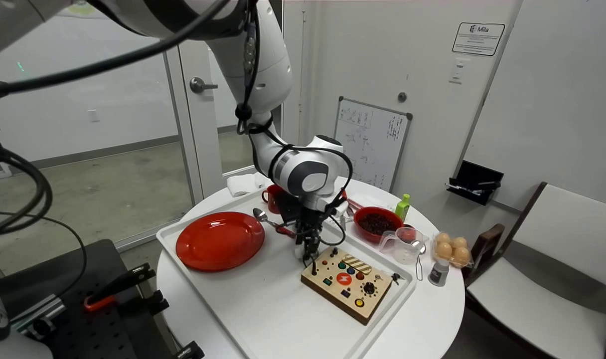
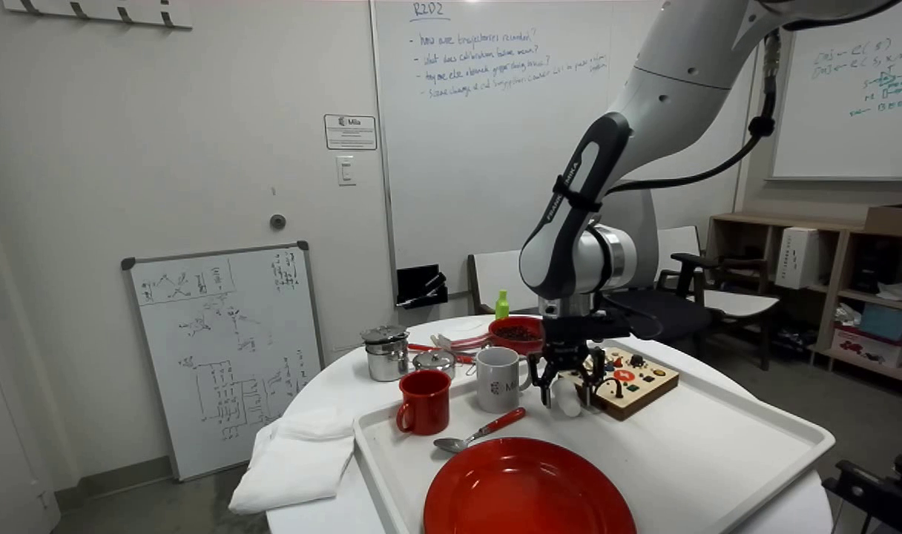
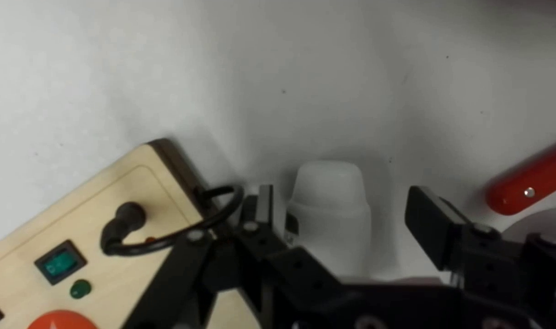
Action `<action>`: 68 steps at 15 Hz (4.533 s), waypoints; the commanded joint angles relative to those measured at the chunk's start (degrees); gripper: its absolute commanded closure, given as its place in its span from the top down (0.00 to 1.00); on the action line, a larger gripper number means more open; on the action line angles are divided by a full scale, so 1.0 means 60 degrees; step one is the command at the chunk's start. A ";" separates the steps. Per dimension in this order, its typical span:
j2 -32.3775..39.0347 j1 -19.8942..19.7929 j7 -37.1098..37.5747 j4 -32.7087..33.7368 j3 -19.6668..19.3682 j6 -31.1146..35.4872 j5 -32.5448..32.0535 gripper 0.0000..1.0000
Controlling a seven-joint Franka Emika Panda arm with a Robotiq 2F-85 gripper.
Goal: Pick up the small white object from the table and put it in the orange plate.
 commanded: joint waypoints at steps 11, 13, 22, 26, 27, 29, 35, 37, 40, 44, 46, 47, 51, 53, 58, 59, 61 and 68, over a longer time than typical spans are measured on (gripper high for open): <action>-0.0284 -0.0636 -0.0942 0.0204 0.0677 -0.1187 0.0574 0.19; -0.0524 -0.0864 -0.1339 0.0040 0.0960 -0.1422 0.0794 0.19; -0.0153 -0.2511 -0.4108 0.0639 0.2246 -0.4229 0.2440 0.19; 0.0372 -0.2721 -0.4361 0.1048 0.2080 -0.5787 0.3023 0.19; 0.0478 -0.2732 -0.4382 0.1142 0.2044 -0.6064 0.3103 0.19; 0.0701 -0.2735 -0.4514 0.1295 0.2094 -0.6672 0.3226 0.19; 0.0842 -0.2589 -0.4452 0.1497 0.2071 -0.7774 0.3703 0.19; 0.0769 -0.2452 -0.4395 0.1500 0.2044 -0.7996 0.3689 0.19; 0.0795 -0.2036 -0.4166 0.1665 0.1963 -0.8350 0.3468 0.19; 0.1060 -0.1529 -0.3925 0.2005 0.1868 -0.8862 0.3304 0.19; 0.1320 -0.1263 -0.3760 0.2295 0.1805 -0.9273 0.3147 0.19; 0.1469 -0.1148 -0.3722 0.2441 0.1783 -0.9523 0.3073 0.19; 0.2117 -0.0717 -0.3660 0.3054 0.1682 -1.0637 0.2660 0.19; 0.2417 -0.0514 -0.3492 0.3366 0.1611 -1.1033 0.2498 0.19; 0.2999 -0.0128 -0.2668 0.4148 0.1433 -1.1432 0.2473 0.19; 0.3088 -0.0087 -0.2514 0.4295 0.1410 -1.1480 0.2490 0.19; 0.3232 -0.0022 -0.2168 0.4579 0.1379 -1.1474 0.2533 0.19; 0.3759 0.0012 -0.1673 0.5516 0.1409 -1.1823 0.2500 0.69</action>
